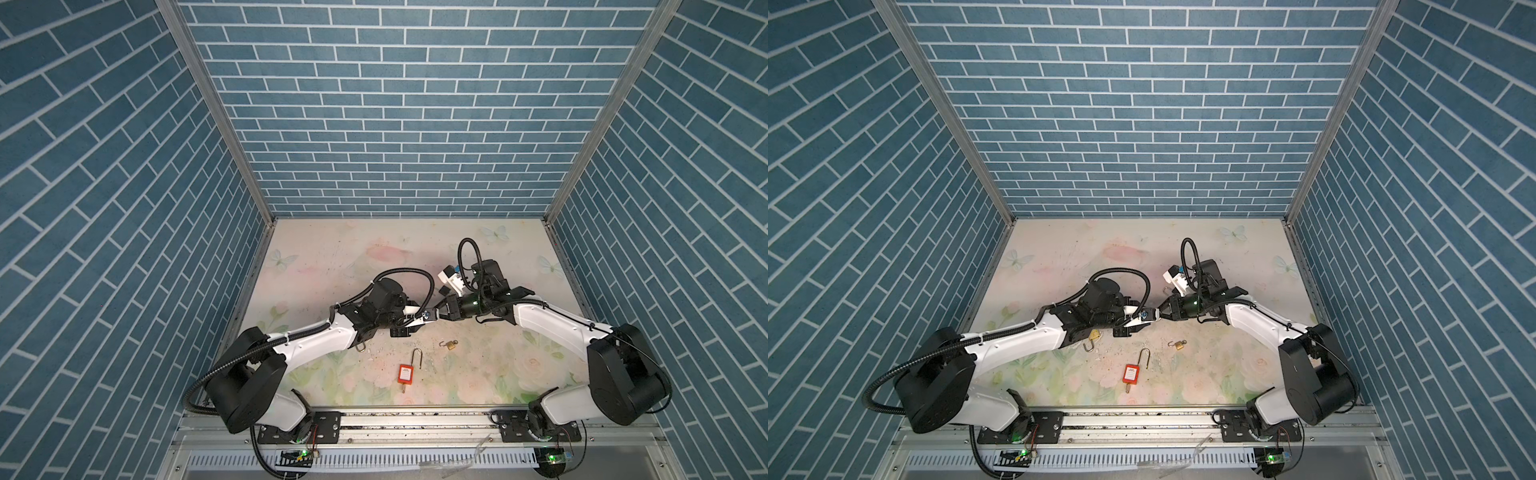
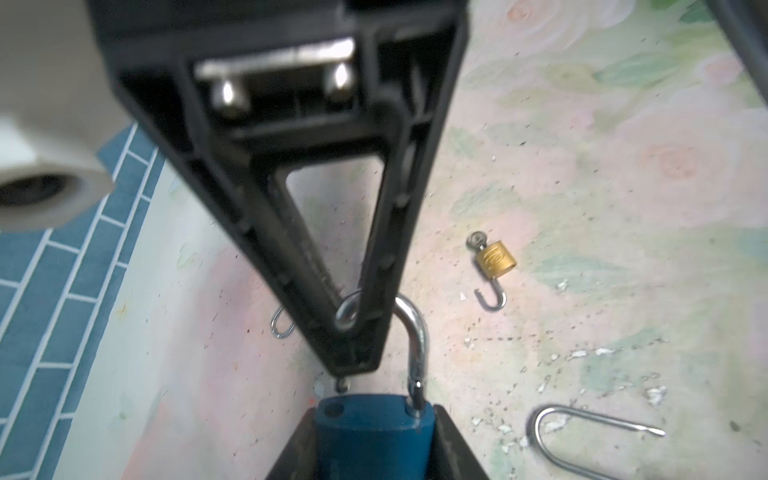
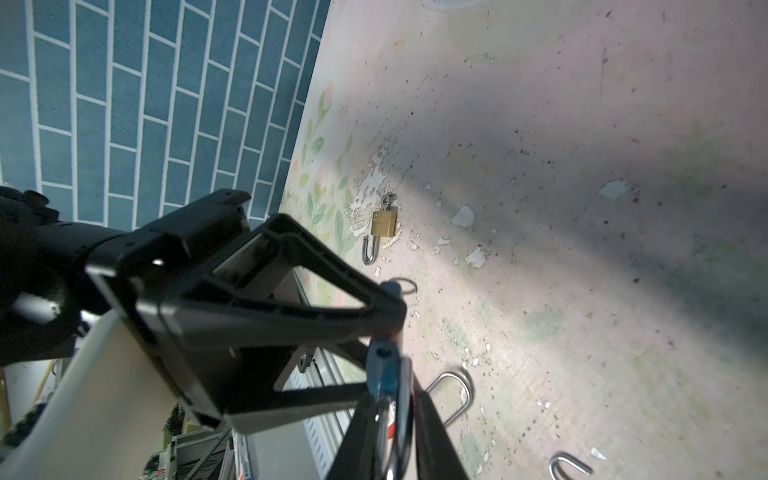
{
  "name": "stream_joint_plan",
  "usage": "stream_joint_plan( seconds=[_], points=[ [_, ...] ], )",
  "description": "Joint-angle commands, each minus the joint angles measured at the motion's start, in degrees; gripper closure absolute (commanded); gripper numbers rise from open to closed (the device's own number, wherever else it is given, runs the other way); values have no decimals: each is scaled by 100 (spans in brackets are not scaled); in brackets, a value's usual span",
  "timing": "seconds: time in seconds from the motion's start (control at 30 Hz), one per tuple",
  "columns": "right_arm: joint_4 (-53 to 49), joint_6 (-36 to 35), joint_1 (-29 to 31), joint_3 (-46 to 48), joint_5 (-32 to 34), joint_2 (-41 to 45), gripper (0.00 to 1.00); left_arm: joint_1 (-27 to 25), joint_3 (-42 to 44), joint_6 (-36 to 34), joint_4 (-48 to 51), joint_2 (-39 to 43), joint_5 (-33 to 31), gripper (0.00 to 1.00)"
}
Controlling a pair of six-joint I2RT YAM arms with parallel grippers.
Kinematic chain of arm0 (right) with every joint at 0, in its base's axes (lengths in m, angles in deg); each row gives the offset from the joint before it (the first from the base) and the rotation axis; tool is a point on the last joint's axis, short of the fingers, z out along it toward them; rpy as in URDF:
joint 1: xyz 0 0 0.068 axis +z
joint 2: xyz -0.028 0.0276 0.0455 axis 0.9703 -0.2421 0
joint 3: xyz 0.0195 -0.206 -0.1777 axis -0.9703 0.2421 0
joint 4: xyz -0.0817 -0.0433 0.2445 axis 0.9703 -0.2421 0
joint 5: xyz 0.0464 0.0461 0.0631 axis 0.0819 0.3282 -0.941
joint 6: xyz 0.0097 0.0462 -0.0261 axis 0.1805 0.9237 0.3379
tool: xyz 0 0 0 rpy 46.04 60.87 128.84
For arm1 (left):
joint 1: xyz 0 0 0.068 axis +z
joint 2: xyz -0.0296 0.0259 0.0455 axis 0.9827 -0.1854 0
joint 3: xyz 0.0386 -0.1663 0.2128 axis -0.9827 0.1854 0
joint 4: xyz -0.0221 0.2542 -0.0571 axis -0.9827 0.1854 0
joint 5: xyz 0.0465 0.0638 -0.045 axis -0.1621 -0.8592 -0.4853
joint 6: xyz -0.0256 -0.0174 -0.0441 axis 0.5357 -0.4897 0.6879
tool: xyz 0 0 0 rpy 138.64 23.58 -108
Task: Lock with the key
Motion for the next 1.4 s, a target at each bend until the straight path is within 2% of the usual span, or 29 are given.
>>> stream_joint_plan(
  seconds=[0.0, 0.4, 0.73, 0.83, 1.0, 1.23, 1.37],
  points=[
    [3, -146, 33, -13, 86, 177, 73, -52, -74, -145, -255, 169, 339, 100],
    [-132, -124, 30, 9, 164, 381, 71, 5, 142, 259, -805, 153, -123, 100],
    [-309, -125, 28, 26, 280, 579, 64, 59, 181, 347, -937, 150, -234, 100],
    [-312, -125, 28, 40, 274, 575, 70, 84, 190, 390, -976, 164, -209, 100],
    [-389, -142, 28, 13, 301, 606, 87, 113, 208, 424, -971, 160, -190, 100],
    [-434, -158, 28, -47, 297, 588, 99, 133, 232, 410, -1031, 165, -177, 100],
    [-485, -219, 28, -88, 290, 577, 100, 127, 251, 418, -1096, 147, -165, 100]
  ],
)
